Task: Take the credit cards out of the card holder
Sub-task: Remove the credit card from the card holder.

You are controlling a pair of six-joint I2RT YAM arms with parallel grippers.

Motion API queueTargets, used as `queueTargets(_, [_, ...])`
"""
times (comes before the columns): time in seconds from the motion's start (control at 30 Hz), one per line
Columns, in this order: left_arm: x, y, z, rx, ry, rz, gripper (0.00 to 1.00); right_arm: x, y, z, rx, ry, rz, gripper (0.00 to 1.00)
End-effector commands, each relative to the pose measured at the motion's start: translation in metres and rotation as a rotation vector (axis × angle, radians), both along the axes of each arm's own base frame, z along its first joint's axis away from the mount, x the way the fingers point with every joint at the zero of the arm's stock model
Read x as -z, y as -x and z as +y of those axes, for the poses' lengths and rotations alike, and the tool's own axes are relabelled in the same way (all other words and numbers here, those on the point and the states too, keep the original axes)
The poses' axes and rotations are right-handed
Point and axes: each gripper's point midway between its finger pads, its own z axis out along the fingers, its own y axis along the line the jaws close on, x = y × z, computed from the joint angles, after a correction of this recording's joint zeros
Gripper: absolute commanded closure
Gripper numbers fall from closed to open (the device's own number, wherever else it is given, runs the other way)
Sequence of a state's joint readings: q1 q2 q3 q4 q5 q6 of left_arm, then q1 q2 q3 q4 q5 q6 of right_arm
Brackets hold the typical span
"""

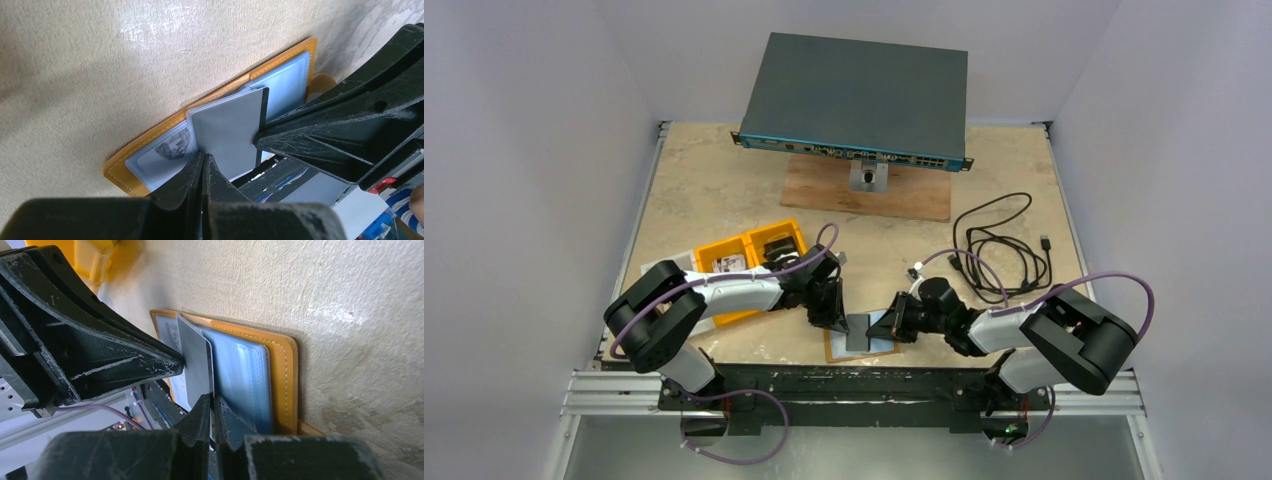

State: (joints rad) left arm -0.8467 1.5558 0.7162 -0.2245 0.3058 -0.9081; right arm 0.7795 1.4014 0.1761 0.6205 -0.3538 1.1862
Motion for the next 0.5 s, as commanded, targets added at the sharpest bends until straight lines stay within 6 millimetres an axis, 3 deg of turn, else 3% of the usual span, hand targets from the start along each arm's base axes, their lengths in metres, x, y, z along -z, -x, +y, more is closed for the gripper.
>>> queueTargets(0.0, [0.012, 0.0, 0.015, -0.039, -0.088, 0.0, 1.0, 0.006, -0.002, -0.005, 0.006, 0.047, -0.004, 0.98])
queueTargets(0.17, [0.022, 0.005, 0.033, -0.057, -0.172, 0.013, 1.0, 0.009, -0.001, -0.008, 0.013, 0.058, -0.002, 0.98])
queueTargets(0.47, [0.03, 0.008, 0.041, -0.072, -0.22, 0.031, 1.0, 0.01, -0.001, -0.015, 0.031, 0.064, -0.002, 0.98])
